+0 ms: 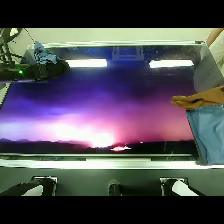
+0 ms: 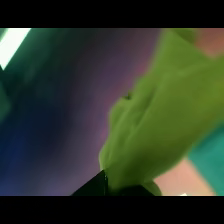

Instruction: Fold the shirts.

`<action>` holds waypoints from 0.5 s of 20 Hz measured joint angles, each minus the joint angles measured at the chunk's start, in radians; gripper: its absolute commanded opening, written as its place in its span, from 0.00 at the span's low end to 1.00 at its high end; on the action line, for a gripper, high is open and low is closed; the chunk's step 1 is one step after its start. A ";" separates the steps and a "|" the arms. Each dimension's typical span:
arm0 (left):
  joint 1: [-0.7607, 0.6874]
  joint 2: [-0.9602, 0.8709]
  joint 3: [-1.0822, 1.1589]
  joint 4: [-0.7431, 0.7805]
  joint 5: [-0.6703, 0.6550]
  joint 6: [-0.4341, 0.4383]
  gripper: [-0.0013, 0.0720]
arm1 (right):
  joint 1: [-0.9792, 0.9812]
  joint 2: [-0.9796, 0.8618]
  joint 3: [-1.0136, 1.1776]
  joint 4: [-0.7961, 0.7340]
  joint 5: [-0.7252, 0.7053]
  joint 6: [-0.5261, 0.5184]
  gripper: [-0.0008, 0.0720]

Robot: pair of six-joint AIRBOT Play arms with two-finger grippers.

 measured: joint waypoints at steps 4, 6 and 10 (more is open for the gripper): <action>0.000 0.000 0.000 0.000 0.000 0.004 0.05 | -0.091 0.000 0.040 0.004 -0.061 0.055 0.07; 0.000 0.000 0.000 0.000 0.000 0.014 0.05 | -0.146 0.001 0.068 0.005 -0.029 0.073 0.07; 0.000 0.000 0.000 0.000 0.001 0.025 0.05 | -0.249 -0.001 0.081 -0.084 0.214 0.091 0.07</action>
